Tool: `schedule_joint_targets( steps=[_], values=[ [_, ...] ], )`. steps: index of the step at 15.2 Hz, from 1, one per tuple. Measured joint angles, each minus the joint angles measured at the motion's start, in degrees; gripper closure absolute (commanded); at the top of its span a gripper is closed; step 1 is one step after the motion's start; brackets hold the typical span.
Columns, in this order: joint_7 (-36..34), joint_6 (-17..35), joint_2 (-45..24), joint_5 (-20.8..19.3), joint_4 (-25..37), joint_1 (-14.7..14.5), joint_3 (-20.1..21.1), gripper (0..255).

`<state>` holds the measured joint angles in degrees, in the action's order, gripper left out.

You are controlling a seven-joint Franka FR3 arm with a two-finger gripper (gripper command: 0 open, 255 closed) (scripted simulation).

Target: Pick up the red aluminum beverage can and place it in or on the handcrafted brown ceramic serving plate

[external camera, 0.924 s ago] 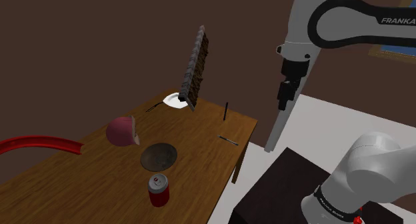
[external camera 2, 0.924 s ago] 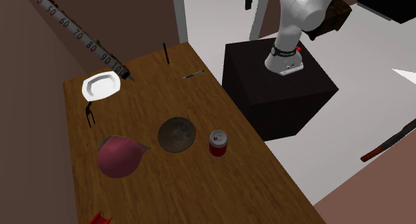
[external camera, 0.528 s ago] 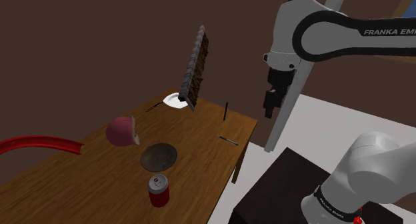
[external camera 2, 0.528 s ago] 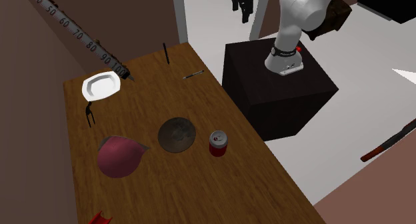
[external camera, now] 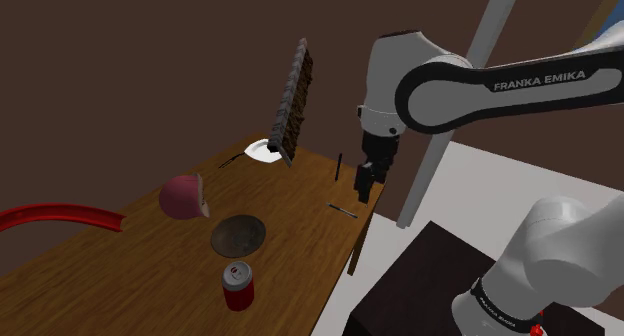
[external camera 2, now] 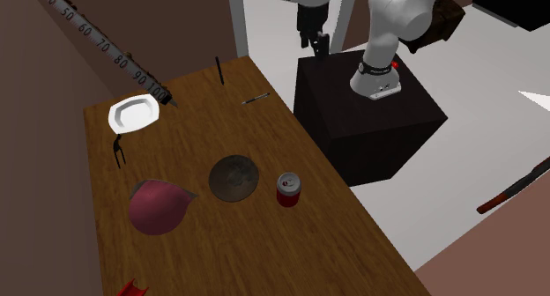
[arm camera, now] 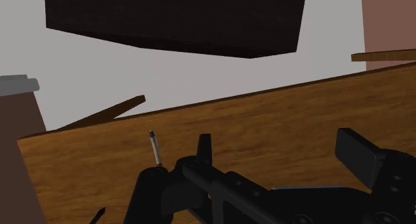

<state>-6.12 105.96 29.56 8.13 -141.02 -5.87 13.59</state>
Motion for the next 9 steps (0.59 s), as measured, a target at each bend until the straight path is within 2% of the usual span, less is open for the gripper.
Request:
schedule_joint_targets(
  steps=[5,9],
  values=[
    [-4.33,6.70,-7.38,0.75,2.05,-1.58,4.73,0],
    [-8.08,12.24,-15.35,-0.59,5.38,-2.13,8.21,0]
  ],
)
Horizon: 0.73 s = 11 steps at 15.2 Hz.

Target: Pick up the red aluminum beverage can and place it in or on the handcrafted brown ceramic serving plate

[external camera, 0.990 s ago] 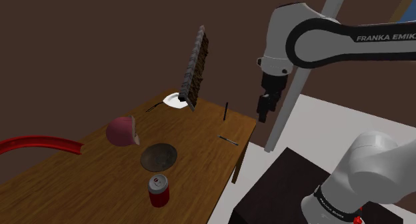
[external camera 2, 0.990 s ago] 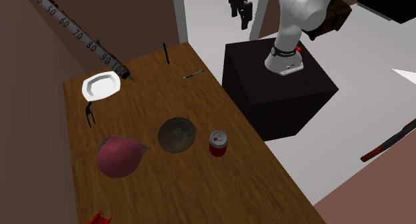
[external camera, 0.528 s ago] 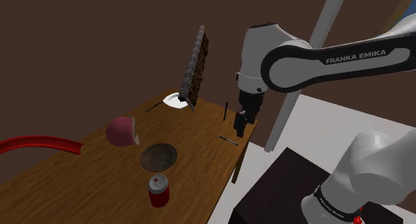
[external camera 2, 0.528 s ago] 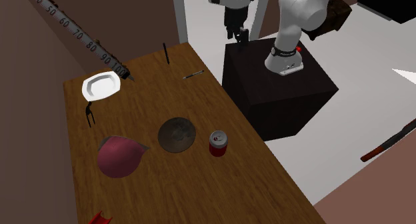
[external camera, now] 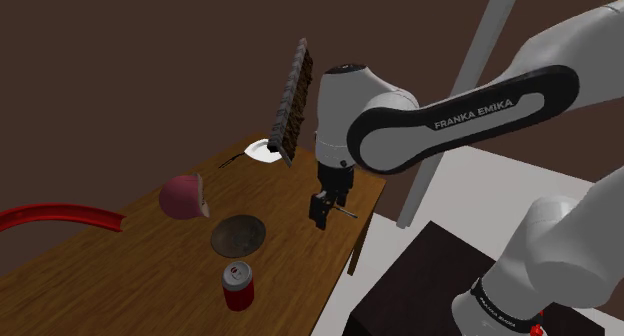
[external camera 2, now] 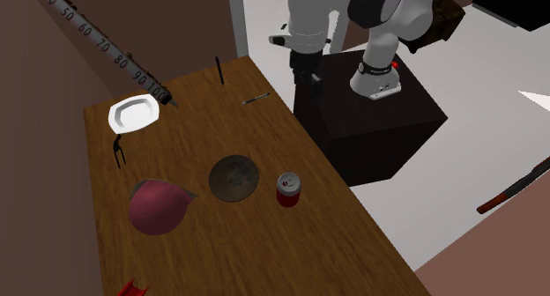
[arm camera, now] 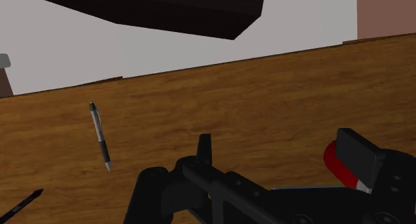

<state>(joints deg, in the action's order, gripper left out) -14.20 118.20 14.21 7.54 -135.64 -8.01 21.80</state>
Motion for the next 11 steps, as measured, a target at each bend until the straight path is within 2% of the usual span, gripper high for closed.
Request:
schedule_joint_targets(
  steps=[5,11],
  values=[
    [-6.22,5.46,-10.27,-3.95,5.44,-1.20,3.93,0],
    [-14.80,9.75,-23.73,-12.04,14.28,-4.41,6.18,0]
  ],
)
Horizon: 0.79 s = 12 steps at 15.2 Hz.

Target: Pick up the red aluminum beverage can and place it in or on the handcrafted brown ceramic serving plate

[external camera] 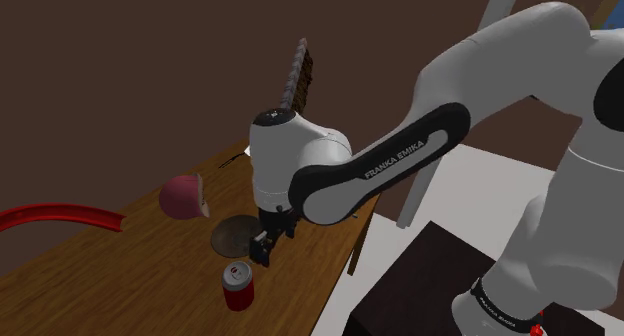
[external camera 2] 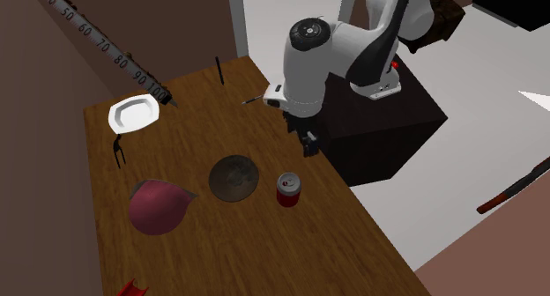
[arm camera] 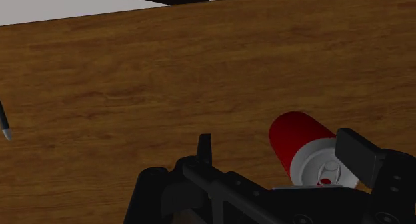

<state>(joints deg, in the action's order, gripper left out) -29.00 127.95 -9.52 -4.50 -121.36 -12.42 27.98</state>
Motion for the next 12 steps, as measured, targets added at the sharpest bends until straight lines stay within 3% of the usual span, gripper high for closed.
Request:
schedule_joint_targets(
  steps=[7,12],
  values=[
    [-7.30,0.90,-14.95,-9.04,13.27,-6.48,-1.43,0],
    [-8.87,3.14,-18.76,-11.18,14.64,-8.08,-2.47,0]
  ],
)
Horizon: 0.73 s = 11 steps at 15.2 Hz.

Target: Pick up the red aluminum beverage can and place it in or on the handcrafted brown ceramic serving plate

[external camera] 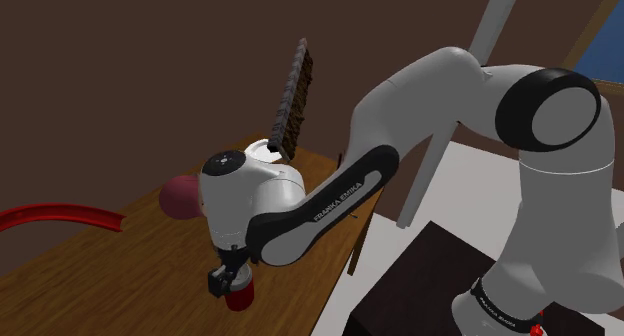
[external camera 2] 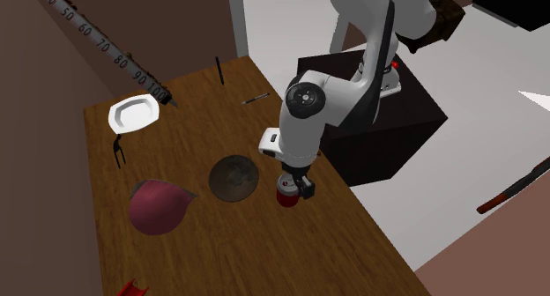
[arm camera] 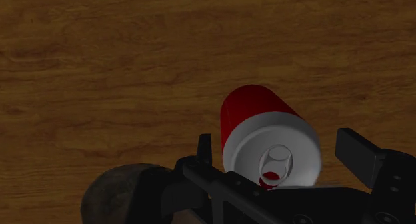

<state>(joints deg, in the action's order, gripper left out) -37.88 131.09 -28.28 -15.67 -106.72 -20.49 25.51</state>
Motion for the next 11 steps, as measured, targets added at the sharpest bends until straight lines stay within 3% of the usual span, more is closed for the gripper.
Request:
schedule_joint_targets(
  steps=[9,10,11],
  values=[
    [-0.70,1.95,-1.77,-1.03,-0.29,-0.53,-0.67,0],
    [-0.70,1.95,-1.77,-1.03,-0.29,-0.53,-0.67,255],
    [-0.70,1.98,-1.70,-1.03,-0.24,-0.54,-0.65,255]
  ],
)
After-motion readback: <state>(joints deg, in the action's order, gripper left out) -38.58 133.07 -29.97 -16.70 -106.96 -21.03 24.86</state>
